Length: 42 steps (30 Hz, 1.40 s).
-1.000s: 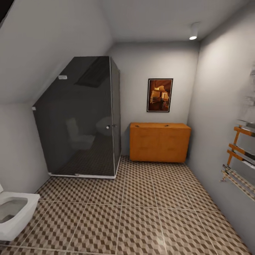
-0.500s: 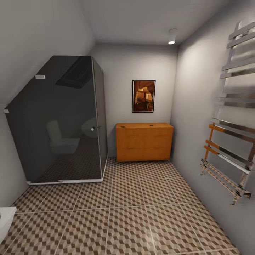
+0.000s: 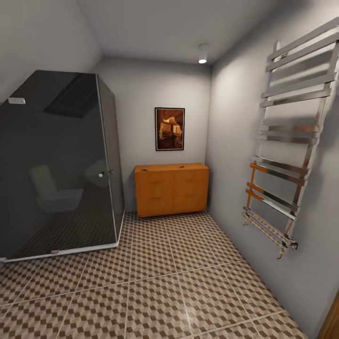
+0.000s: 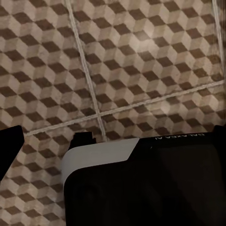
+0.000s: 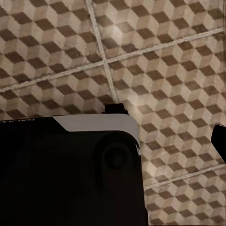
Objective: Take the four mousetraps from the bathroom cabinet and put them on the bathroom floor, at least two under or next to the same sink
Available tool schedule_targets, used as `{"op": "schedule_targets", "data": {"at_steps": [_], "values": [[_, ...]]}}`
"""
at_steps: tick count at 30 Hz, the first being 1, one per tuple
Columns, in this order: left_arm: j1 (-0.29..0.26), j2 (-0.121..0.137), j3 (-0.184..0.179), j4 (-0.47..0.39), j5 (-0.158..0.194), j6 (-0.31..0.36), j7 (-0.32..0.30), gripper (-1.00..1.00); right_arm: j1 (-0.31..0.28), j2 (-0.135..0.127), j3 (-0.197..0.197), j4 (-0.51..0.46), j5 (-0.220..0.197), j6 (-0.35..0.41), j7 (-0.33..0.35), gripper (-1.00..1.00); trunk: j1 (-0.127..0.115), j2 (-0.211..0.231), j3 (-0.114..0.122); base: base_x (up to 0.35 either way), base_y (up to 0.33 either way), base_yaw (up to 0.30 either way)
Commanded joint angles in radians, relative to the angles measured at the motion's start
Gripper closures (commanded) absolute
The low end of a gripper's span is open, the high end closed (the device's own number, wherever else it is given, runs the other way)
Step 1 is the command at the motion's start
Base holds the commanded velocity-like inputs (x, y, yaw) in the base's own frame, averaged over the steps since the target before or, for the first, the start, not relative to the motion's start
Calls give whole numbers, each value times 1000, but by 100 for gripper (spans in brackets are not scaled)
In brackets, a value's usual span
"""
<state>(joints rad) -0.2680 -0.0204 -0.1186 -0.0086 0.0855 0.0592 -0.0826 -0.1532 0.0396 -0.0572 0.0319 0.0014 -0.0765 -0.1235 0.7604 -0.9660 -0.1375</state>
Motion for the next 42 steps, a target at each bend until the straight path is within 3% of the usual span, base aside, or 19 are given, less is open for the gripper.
{"op": "schedule_targets", "data": {"at_steps": [1,16,42], "values": [[0,0,-8,-1,9,5,-2,-100,-2,0,-6,3,0,-7,-2,-100,0,-1,-1,0,0,-283],[0,-1,-8,-3,11,8,-6,-100,-2,0,-6,3,1,-7,-2,-100,0,-1,6,0,0,-256],[0,1,-12,-4,-1,4,-2,-100,-2,-1,-4,2,6,-7,-4,-100,0,-1,6,0,0,-18]]}}
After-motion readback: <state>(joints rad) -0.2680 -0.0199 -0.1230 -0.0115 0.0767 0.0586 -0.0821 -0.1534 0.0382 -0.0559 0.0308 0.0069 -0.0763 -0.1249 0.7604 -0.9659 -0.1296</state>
